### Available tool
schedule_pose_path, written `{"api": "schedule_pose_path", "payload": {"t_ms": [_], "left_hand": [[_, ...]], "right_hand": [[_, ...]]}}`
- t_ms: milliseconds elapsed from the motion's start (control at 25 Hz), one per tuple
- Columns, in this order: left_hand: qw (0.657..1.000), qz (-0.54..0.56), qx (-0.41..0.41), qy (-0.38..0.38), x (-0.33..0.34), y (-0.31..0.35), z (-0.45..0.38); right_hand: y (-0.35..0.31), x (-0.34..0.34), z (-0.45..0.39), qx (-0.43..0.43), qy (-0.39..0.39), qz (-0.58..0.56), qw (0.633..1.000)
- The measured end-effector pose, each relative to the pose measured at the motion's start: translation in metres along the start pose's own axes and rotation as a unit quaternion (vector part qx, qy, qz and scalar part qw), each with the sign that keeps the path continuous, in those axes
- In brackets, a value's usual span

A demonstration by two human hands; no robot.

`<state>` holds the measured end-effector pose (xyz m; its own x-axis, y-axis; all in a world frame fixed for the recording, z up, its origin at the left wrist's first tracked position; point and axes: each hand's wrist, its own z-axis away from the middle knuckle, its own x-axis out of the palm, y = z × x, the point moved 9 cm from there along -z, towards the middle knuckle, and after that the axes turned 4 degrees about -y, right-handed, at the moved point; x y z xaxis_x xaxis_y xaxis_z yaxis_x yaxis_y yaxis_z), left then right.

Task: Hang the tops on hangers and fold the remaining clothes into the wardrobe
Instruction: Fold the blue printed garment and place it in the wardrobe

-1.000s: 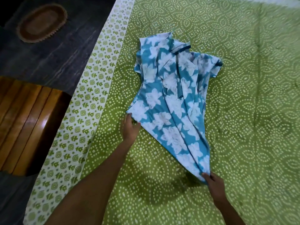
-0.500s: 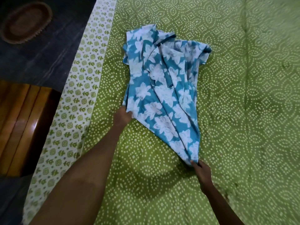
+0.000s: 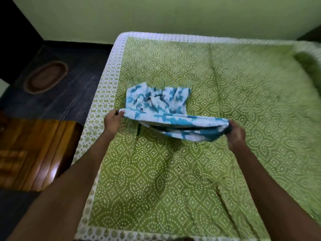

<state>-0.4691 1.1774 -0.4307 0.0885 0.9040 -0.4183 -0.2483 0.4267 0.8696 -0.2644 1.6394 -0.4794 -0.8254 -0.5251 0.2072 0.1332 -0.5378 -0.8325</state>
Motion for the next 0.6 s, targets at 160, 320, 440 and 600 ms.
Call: {"api": "schedule_pose_path", "payload": {"t_ms": [160,320,440,600], "left_hand": [[0.998,0.025,0.058,-0.013,-0.024,0.099,0.026],[0.982,0.155,0.104,0.023,-0.059,0.201,0.037],[0.983,0.12,0.133,0.039,-0.078,0.249,0.049],[0.984,0.104,0.146,0.021,-0.091,0.284,0.062]], "right_hand": [[-0.097,0.021,0.039,-0.025,-0.066,-0.037,0.997],[-0.193,0.036,0.082,-0.064,-0.108,-0.057,0.99],[-0.231,0.043,0.097,-0.084,-0.13,0.035,0.987],[-0.257,0.046,0.106,-0.105,-0.141,0.103,0.979]]}}
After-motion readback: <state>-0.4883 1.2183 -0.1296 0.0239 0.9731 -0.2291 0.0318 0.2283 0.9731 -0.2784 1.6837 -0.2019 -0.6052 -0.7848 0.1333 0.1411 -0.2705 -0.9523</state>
